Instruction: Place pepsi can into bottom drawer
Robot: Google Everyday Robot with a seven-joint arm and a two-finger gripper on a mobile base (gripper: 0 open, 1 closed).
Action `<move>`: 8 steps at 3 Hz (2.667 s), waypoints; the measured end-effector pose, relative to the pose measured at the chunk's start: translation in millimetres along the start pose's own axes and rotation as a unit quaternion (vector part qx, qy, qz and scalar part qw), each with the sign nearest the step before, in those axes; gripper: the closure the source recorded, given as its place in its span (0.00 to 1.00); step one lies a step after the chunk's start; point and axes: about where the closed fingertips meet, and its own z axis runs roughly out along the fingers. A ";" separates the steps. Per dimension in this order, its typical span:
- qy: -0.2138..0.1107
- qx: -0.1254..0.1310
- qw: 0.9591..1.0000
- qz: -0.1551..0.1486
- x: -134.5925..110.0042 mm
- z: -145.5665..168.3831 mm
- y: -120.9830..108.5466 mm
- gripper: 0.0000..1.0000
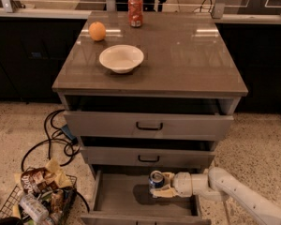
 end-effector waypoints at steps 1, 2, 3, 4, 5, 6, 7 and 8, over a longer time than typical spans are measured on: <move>0.001 -0.002 1.000 -0.002 1.0 3.9 -0.8 1.00; 0.011 -0.022 1.000 -0.018 11.1 43.8 -9.8 1.00; 0.012 -0.051 0.998 -0.032 31.7 88.0 -12.4 1.00; -0.002 -0.060 0.998 -0.033 64.3 130.8 -15.1 1.00; -0.029 -0.052 0.998 -0.024 88.3 154.7 -16.3 1.00; -0.073 -0.041 0.996 -0.016 109.5 186.4 -17.2 1.00; -0.078 -0.041 0.996 -0.015 118.2 203.9 -19.4 1.00; -0.075 -0.052 0.996 -0.011 127.4 225.4 -23.1 1.00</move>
Offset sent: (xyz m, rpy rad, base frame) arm 0.0284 0.0791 -0.0446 -0.0438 -0.0553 0.1058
